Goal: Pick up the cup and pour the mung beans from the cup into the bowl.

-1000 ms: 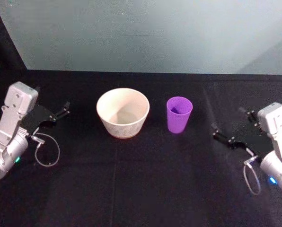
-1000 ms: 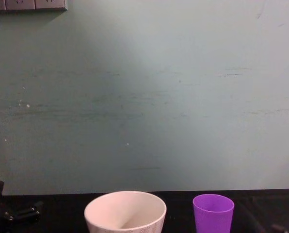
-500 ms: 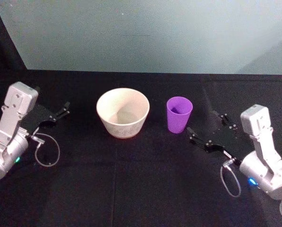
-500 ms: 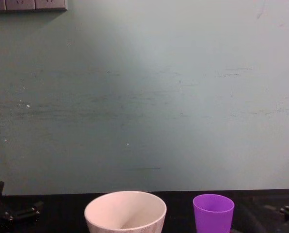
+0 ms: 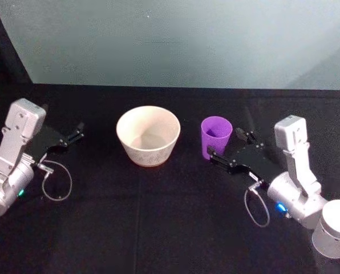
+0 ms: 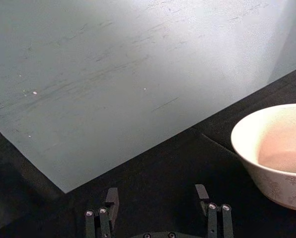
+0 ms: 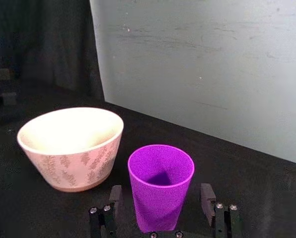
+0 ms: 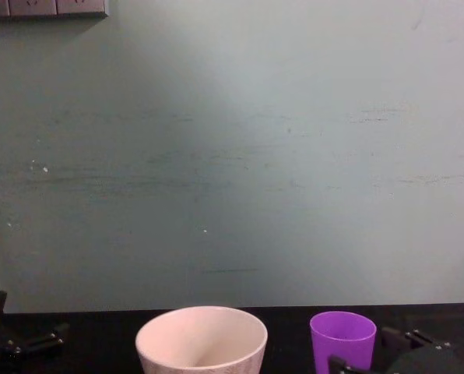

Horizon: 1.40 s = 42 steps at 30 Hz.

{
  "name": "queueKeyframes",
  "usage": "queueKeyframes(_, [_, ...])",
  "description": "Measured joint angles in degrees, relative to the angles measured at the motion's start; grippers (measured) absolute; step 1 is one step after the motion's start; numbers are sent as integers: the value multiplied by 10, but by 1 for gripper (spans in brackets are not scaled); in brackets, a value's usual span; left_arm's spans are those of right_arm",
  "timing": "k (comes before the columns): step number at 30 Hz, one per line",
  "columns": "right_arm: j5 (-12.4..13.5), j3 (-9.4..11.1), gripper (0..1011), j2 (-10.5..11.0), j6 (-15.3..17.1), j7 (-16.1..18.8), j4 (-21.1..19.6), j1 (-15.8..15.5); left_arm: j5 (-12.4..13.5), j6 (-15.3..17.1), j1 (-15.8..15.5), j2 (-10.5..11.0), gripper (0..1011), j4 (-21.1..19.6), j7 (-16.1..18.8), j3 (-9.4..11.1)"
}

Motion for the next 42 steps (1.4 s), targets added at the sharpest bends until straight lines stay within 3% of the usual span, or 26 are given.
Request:
queueKeyframes(16, [-5, 12, 1002, -50, -10, 31, 79, 42, 0, 0, 0, 0, 1000, 0, 0, 0])
queueKeyframes(42, [-30, 36, 1002, -79, -2, 48, 101, 49, 0, 0, 0, 0, 1000, 0, 0, 0])
